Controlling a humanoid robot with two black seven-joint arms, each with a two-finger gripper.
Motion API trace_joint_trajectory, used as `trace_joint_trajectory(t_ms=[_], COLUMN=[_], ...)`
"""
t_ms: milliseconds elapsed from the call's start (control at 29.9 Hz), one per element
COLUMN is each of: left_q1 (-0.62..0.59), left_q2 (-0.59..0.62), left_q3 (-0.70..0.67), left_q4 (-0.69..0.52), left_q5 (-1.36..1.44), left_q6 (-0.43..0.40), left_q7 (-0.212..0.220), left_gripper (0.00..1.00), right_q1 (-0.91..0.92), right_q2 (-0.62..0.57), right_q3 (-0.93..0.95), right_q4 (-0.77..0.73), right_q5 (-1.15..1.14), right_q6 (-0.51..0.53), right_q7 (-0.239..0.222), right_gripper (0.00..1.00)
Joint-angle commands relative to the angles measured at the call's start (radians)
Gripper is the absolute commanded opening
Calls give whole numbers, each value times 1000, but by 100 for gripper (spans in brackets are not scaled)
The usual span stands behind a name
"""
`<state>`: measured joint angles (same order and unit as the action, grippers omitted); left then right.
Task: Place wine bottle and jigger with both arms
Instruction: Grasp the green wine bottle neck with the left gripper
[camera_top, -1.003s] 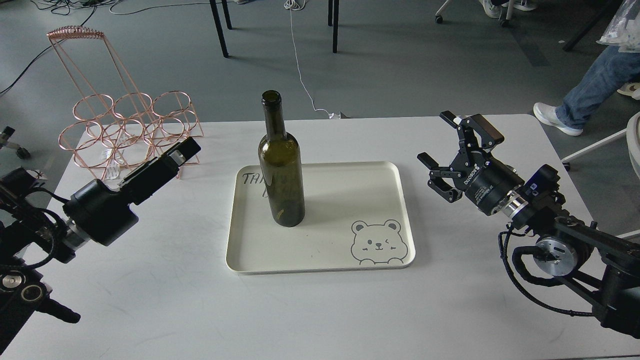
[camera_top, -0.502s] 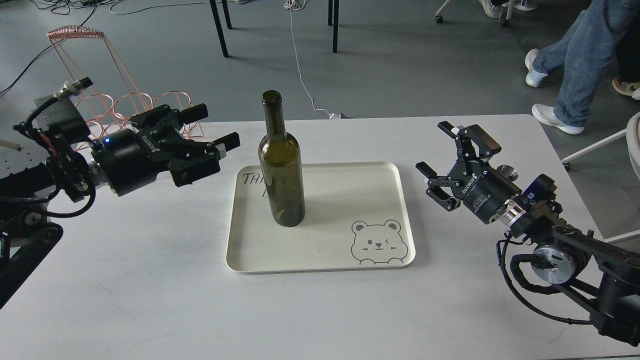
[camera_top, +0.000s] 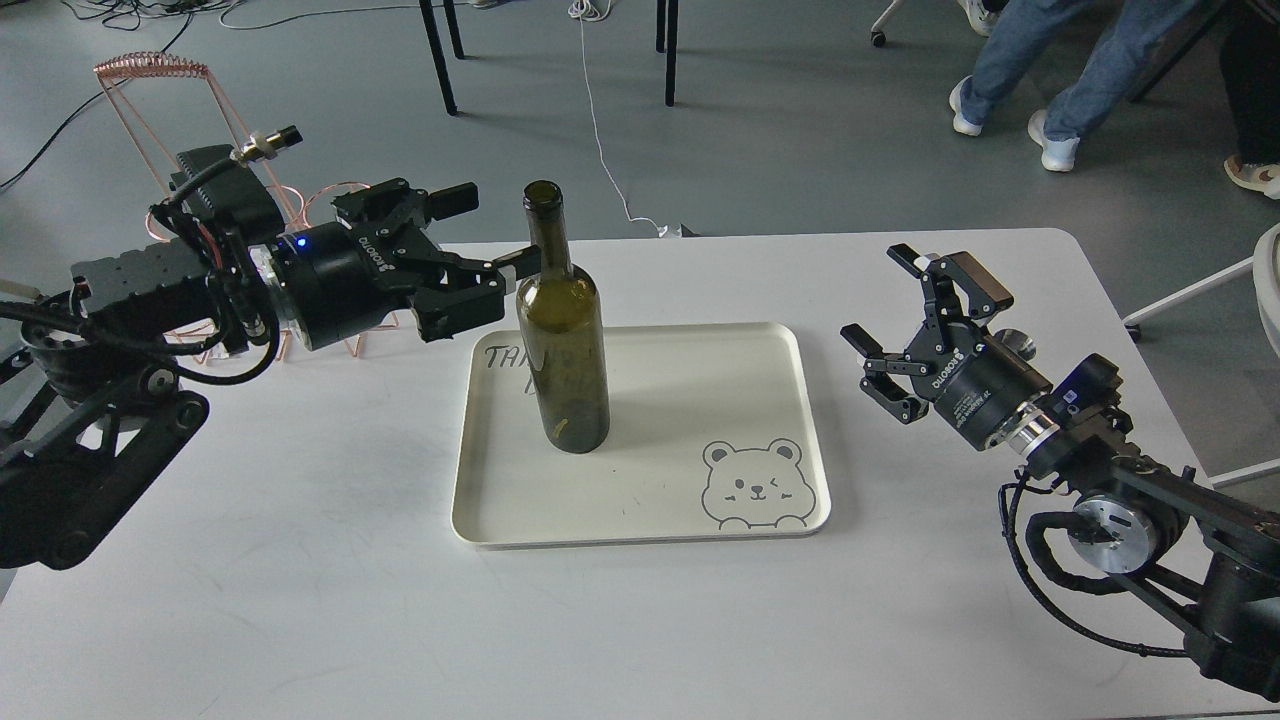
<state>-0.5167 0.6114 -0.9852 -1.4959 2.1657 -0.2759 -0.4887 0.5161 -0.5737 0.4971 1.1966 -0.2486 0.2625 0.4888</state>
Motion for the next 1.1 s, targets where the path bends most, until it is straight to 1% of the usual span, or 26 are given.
trace_joint_trajectory(t_ms=[0, 234, 301, 635, 736, 970, 1070], left_q1=[-2, -37, -51, -62, -62, -68, -68], left_q2=[-12, -42, -59, -91, -99, -111, -111], left_q3=[13, 40, 53, 66, 66, 68, 68], left_q4=[-1, 2, 19, 49, 51, 52, 52], left_q5=[-3, -1, 0, -1, -3, -3, -3], left_q6=[0, 0, 0, 3, 3, 3, 3], left_q7=[0, 0, 0, 0, 0, 0, 0], left_gripper=[98, 98, 98, 95, 92, 80, 77], right_q1=[-2, -2, -4, -16, -18, -18, -18], right_q2=[0, 0, -2, -2, -2, -5, -3], right_q3=[1, 3, 4, 9, 9, 11, 11], right_q4=[0, 0, 0, 0, 0, 1, 1], right_q5=[0, 0, 0, 0, 0, -1, -1], right_q6=[0, 0, 1, 0, 0, 0, 1], right_q7=[0, 0, 0, 0, 0, 0, 0], right_gripper=[99, 99, 99, 99, 99, 99, 99])
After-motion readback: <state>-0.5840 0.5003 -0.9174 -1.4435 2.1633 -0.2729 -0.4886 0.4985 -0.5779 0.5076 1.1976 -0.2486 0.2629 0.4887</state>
